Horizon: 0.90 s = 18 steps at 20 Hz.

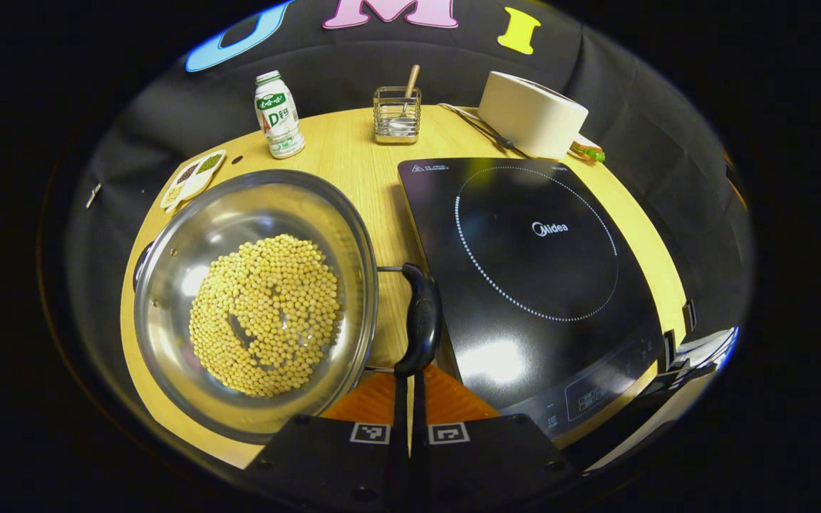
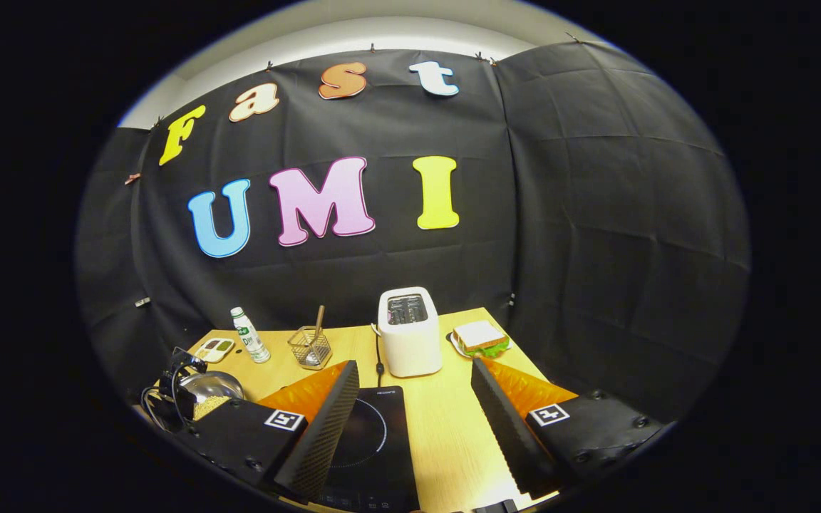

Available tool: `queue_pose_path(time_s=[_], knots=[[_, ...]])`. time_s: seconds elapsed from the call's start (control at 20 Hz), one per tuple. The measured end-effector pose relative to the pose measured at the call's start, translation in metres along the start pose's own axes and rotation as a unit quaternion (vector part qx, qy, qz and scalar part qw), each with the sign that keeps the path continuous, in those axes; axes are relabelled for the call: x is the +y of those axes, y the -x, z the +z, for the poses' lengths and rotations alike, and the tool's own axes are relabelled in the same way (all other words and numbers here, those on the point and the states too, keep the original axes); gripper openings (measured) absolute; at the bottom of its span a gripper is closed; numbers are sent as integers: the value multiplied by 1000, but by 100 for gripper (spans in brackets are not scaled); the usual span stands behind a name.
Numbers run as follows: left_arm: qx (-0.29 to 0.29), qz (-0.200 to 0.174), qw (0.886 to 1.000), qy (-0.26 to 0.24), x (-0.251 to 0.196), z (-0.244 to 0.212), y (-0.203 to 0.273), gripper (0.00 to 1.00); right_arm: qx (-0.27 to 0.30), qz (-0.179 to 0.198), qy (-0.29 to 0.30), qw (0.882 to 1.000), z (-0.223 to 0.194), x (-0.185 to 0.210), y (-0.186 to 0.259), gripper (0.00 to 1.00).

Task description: First push the handle of the pot to place it horizontally, then grasp the pot with both hands and set it on the induction cooktop.

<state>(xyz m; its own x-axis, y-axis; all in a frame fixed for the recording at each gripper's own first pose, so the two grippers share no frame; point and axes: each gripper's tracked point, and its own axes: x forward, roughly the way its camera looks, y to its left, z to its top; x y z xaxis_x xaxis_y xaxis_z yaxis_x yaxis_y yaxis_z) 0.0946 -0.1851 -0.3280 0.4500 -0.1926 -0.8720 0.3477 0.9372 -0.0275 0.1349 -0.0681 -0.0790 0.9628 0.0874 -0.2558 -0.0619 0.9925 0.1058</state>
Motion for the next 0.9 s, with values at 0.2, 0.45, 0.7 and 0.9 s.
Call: queue_pose_path(time_s=[0.2, 0.45, 0.7, 0.9], knots=[[-1, -2, 1000, -9, 1, 12, -6, 5, 0, -12, 0, 1000, -1, -6, -1, 98], [-6, -3, 1000, -20, 3, 27, -13, 5, -1, -24, -1, 1000, 0, -10, 0, 98], [-13, -4, 1000, -20, 6, 41, -19, 5, 0, -31, 3, 1000, -1, -13, 1, 98], [-19, 2, 999, -35, 7, 50, -23, 5, 1, -35, 5, 999, -2, -13, 5, 98]])
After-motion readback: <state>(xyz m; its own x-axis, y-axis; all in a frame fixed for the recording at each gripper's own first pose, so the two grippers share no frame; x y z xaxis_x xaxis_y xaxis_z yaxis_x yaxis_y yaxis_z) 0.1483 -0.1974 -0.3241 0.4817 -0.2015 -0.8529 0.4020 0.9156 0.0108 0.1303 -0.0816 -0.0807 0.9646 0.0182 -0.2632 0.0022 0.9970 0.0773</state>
